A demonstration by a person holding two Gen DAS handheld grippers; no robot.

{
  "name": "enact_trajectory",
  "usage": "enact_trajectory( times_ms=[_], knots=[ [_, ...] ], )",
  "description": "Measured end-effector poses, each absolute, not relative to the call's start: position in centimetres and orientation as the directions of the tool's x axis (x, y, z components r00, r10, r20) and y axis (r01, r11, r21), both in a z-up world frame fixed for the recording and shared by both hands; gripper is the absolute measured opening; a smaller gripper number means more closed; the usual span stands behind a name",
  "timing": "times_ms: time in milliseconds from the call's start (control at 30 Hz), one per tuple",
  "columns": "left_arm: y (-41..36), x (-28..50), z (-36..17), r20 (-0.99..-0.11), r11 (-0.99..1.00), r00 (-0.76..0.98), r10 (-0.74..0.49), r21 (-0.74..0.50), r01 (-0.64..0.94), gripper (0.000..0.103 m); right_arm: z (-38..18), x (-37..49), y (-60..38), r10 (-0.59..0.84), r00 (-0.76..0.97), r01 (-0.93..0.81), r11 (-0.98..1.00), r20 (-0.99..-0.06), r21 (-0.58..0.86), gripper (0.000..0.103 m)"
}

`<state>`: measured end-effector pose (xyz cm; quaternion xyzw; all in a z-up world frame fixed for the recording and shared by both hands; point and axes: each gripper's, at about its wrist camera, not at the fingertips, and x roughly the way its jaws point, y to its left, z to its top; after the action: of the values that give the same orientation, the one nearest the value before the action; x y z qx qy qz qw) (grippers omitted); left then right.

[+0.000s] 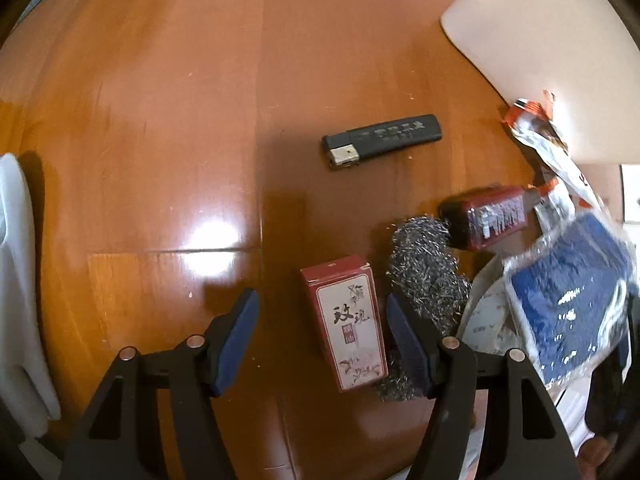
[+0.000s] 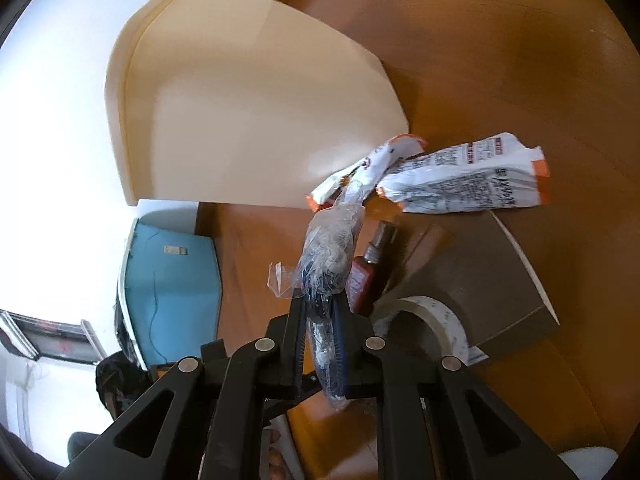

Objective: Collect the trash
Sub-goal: 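Drop the small red-white box into the wastebasket with the left gripper while the right holds the bag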

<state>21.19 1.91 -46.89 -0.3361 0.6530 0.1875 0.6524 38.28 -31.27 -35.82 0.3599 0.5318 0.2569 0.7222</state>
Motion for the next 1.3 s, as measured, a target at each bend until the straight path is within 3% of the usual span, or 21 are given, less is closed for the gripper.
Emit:
enact_trajectory(
  times_ms=[167, 233, 267, 300, 367, 533, 800, 967, 1100, 1200, 1300],
  knots=[
    [1.4, 21.6, -48.3, -0.984, 0.702, 0.05, -0.171, -0.157, -0.695, 0.064, -35.7, 38.1, -30.9, 0.76, 0.31, 0.002, 0.6, -0.571, 0.8, 0.013],
    [0.7, 21.7, -48.7, -0.986, 0.716, 0.044, -0.158, -0.145, -0.683, 0.055, -35.7, 38.1, -30.8, 0.758, 0.311, 0.008, 0.601, -0.573, 0.8, 0.013],
    [0.6, 21.7, -48.6, -0.985, 0.718, 0.049, -0.168, -0.156, -0.678, 0.041, -35.8, 38.1, -30.9, 0.756, 0.312, 0.011, 0.603, -0.576, 0.798, 0.013],
    [0.4, 21.9, -48.3, -0.985, 0.728, 0.042, -0.169, -0.153, -0.668, 0.033, -35.8, 38.0, -31.0, 0.753, 0.315, 0.015, 0.604, -0.578, 0.796, 0.013],
    [0.4, 21.9, -48.3, -0.983, 0.742, 0.039, -0.18, -0.162, -0.65, 0.029, -35.8, 38.0, -31.2, 0.75, 0.32, 0.02, 0.606, -0.58, 0.795, 0.013],
    [-0.1, 22.0, -45.7, -0.982, 0.806, 0.087, -0.168, -0.188, -0.561, 0.029, -35.6, 37.5, -31.7, 0.742, 0.33, 0.025, 0.61, -0.583, 0.792, 0.013],
    [-2.6, 24.5, -32.0, -0.918, 0.903, 0.322, -0.231, -0.326, -0.281, 0.029, -34.7, 37.1, -32.5, 0.741, 0.363, 0.028, 0.597, -0.564, 0.802, 0.013],
    [-2.6, 30.3, -20.3, -0.756, 0.874, 0.564, -0.333, -0.472, -0.117, 0.029, -33.7, 37.0, -33.7, 0.746, 0.404, 0.025, 0.569, -0.529, 0.822, 0.013],
    [-2.0, 36.1, -13.7, -0.642, 0.916, 0.712, -0.283, -0.401, 0.003, 0.029, -33.4, 37.0, -34.9, 0.742, 0.431, 0.041, 0.552, -0.513, 0.833, 0.013],
    [-0.8, 41.1, -12.9, -0.621, 0.926, 0.744, -0.246, -0.378, -0.009, 0.029, -33.6, 36.9, -35.5, 0.736, 0.441, 0.054, 0.55, -0.514, 0.833, 0.013],
    [-0.3, 45.4, -16.1, -0.676, 0.939, 0.707, -0.205, -0.34, -0.052, 0.029, -33.4, 36.9, -36.0, 0.732, 0.449, 0.059, 0.547, -0.512, 0.835, 0.013]
  ],
)
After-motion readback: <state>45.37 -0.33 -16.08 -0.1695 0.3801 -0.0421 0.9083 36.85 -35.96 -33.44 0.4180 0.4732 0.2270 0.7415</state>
